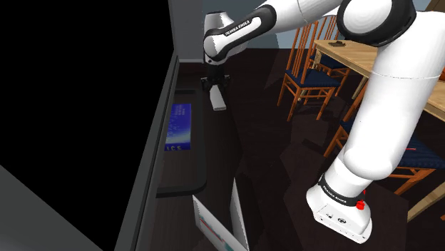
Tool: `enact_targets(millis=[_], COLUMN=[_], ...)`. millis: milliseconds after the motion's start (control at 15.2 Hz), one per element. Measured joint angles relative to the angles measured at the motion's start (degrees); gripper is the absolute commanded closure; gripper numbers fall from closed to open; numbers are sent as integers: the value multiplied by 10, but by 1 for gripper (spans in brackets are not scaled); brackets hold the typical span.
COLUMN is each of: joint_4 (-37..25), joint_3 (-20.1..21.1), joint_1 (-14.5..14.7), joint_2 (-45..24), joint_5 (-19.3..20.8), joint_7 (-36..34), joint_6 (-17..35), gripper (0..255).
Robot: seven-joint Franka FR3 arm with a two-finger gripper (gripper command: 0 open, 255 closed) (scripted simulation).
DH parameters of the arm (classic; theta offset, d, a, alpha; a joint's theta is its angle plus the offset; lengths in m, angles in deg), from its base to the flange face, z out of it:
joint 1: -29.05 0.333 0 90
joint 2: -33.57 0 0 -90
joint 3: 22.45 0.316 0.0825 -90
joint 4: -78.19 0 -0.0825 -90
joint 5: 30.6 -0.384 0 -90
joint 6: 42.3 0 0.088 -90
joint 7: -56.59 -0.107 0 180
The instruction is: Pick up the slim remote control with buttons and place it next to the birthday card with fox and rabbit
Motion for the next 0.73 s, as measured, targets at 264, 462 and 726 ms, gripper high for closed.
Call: enact_targets(millis=[264,462,726], joint_4=[-18,-31,-53], joint_3=[0,1,1], joint_1=[0,0,0], joint_2=[11,17,26], joint_5=[-1,-2,-3], joint_7=[2,1,2], joint_6=[-29,-48,-78], gripper=[255,255,255])
